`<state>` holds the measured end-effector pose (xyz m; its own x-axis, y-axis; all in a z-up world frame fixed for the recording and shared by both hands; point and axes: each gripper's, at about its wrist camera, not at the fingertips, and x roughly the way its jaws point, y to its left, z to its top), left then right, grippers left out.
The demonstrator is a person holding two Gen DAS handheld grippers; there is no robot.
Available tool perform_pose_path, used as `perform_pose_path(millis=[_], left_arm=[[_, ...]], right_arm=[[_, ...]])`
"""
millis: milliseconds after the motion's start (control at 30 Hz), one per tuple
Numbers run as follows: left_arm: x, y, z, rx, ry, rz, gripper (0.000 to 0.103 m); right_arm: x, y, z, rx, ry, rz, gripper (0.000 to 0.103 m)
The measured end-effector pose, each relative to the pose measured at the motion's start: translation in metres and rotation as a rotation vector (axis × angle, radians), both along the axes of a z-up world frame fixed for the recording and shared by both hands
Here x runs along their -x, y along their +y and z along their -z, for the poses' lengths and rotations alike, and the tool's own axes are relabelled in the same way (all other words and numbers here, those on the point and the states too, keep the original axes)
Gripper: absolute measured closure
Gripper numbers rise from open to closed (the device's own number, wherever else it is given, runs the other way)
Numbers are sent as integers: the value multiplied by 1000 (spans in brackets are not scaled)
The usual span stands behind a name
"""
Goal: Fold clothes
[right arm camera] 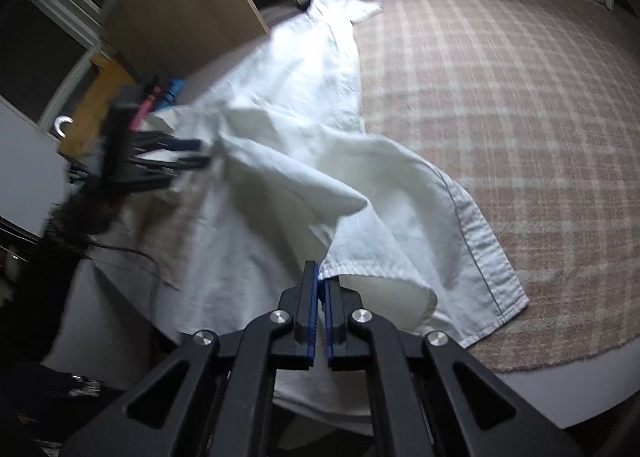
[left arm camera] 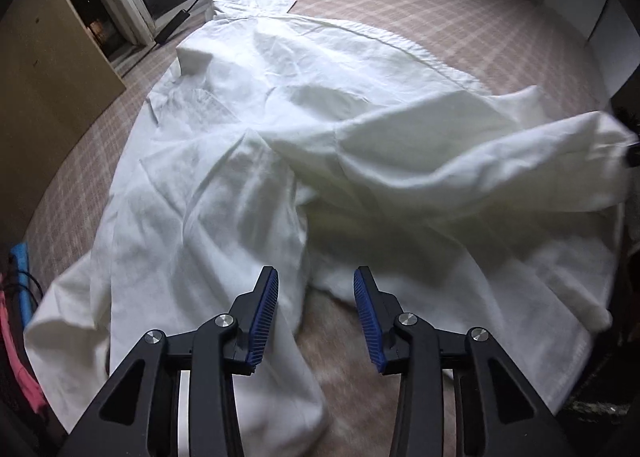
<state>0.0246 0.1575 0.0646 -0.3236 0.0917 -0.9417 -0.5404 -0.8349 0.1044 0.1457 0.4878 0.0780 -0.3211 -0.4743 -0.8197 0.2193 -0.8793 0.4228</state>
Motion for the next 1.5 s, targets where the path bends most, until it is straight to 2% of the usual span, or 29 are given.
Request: perform_pose_path(millis=[33, 67, 100, 200, 267, 367, 467, 533, 633, 767, 1000, 1133, 1167, 1200, 1300, 1400, 1467, 1500], left_arm=[[4, 2, 4, 20, 1, -3, 72], [7, 2, 8, 28, -4, -4, 93], [10, 1, 8, 31, -4, -4, 98], [17, -5, -3, 20, 7, 0, 100], [20, -14, -19, 39, 37, 1, 102], [25, -30, -43, 77, 88, 0, 101], [28, -47, -49, 81, 90, -18, 101], [31, -58, -50, 91, 93, -30, 101], [37, -64, -32, 137, 87, -44, 101], [46, -66, -12, 186, 90, -65, 101], [61, -70, 3, 223, 115, -84, 99], [51, -65, 5, 257, 118, -69, 97], [46, -65, 2, 258, 121, -63, 89], [40, -66, -1, 249, 121, -60, 75], [18, -72, -14, 232, 117, -56, 70], [-10, -80, -28, 239, 115, -57, 68], [-30, -84, -39, 239, 116, -61, 69], [-41, -84, -44, 229, 120, -63, 69]], right_arm=[[-1, 1, -8, 6, 12, 1, 100], [-1, 2, -14, 10, 25, 3, 100], [-1, 3, -21, 13, 39, 6, 100], [-2, 7, -43, 30, 80, 14, 100], [-7, 7, -60, 60, 101, 10, 100], [-20, -7, -74, 102, 115, -33, 100], [-34, -25, -82, 141, 117, -88, 100], [-41, -48, -68, 158, 80, -131, 100], [-48, -85, -35, 175, -3, -193, 100], [-52, -130, 13, 193, -103, -209, 100], [-59, -193, 65, 204, -193, -249, 100], [-60, -202, 84, 188, -233, -237, 100], [-61, -204, 89, 184, -243, -234, 100], [-61, -207, 94, 180, -253, -231, 100], [-63, -211, 93, 175, -252, -243, 99], [-63, -224, 90, 129, -231, -277, 93], [-63, -223, 85, 131, -242, -299, 77], [-65, -220, 79, 139, -241, -317, 75]])
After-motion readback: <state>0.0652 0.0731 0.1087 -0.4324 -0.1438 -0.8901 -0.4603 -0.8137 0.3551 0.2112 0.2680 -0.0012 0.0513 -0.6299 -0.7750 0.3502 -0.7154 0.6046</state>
